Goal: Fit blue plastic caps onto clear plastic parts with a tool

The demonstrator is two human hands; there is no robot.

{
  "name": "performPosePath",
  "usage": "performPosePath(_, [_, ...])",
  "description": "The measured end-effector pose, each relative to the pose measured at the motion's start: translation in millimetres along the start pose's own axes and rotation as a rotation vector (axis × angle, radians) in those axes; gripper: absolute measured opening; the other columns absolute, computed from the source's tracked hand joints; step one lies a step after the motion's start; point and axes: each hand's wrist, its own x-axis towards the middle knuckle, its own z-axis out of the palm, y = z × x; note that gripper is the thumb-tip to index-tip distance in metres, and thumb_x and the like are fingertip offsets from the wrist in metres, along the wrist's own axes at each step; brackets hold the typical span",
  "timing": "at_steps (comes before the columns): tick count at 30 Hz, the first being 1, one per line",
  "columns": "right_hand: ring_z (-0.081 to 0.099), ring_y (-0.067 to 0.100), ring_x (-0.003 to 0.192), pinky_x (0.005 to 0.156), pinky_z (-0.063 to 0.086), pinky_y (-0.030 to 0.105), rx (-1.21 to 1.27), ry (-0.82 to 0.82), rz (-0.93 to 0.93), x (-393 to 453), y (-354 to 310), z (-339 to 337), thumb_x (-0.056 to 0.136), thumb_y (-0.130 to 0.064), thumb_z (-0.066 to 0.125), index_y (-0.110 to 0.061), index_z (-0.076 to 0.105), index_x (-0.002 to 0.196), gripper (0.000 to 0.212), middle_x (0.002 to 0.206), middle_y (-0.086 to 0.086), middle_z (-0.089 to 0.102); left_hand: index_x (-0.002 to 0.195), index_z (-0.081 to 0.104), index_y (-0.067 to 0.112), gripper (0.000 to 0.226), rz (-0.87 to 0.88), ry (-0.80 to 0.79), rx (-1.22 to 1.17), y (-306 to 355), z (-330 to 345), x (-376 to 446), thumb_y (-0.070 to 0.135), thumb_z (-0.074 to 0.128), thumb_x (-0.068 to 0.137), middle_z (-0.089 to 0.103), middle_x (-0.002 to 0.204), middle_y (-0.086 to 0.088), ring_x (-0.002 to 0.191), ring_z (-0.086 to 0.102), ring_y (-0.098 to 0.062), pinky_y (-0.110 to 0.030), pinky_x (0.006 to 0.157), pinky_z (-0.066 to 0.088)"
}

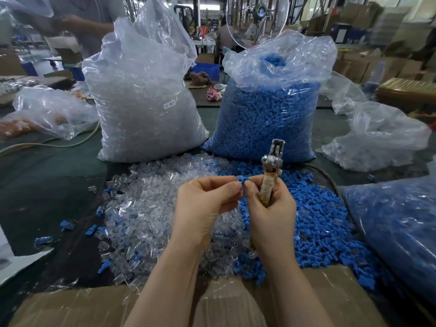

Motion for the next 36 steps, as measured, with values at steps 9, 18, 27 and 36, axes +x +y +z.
performPosePath(9, [0.060, 0.001, 0.064, 0.058, 0.046, 0.013, -0.065, -0.014, 0.007, -0.2, -3.5, 0.6, 0.091, -0.013, 0.066, -0.019, 0.063, 0.085, 0.009, 0.073, -0.015, 0.065, 0.079, 0.077, 0.011, 0.010, 0.167, 0.020, 0.183, -1.3, 1.3, -0.9, 0.002, 0.080, 0.077, 0.076, 0.073, -0.006, 0.068, 0.073, -0.015, -0.021, 0.063, 0.058])
performPosePath(18, [0.049, -0.002, 0.051, 0.050, 0.042, 0.014, -0.049, -0.087, 0.106, 3.6, -3.1, -1.4, 0.090, -0.011, 0.066, -0.024, 0.065, 0.083, 0.015, 0.059, -0.014, 0.060, 0.079, 0.077, 0.016, 0.012, 0.237, 0.083, 0.268, -6.7, 1.7, 2.8, 0.005, 0.082, 0.076, 0.076, 0.074, 0.000, 0.072, 0.073, -0.013, -0.020, 0.066, 0.057])
performPosePath(27, [0.057, -0.003, 0.057, 0.052, 0.045, 0.013, -0.085, -0.038, 0.150, 3.3, -4.8, 2.2, 0.090, -0.018, 0.067, -0.024, 0.064, 0.078, 0.014, 0.066, -0.016, 0.065, 0.078, 0.076, 0.019, 0.016, 0.284, 0.078, 0.279, -9.5, 0.7, 3.4, 0.003, 0.079, 0.079, 0.076, 0.075, 0.003, 0.073, 0.074, -0.011, -0.018, 0.065, 0.056])
performPosePath(36, [0.059, 0.001, 0.059, 0.055, 0.048, 0.020, -0.127, -0.042, 0.182, 3.4, -8.2, 2.0, 0.090, -0.023, 0.067, -0.025, 0.065, 0.080, 0.011, 0.069, -0.011, 0.067, 0.078, 0.075, 0.022, 0.018, 0.313, 0.062, 0.291, -11.4, -2.5, 5.0, 0.005, 0.079, 0.080, 0.076, 0.077, 0.003, 0.075, 0.074, -0.012, -0.022, 0.069, 0.058])
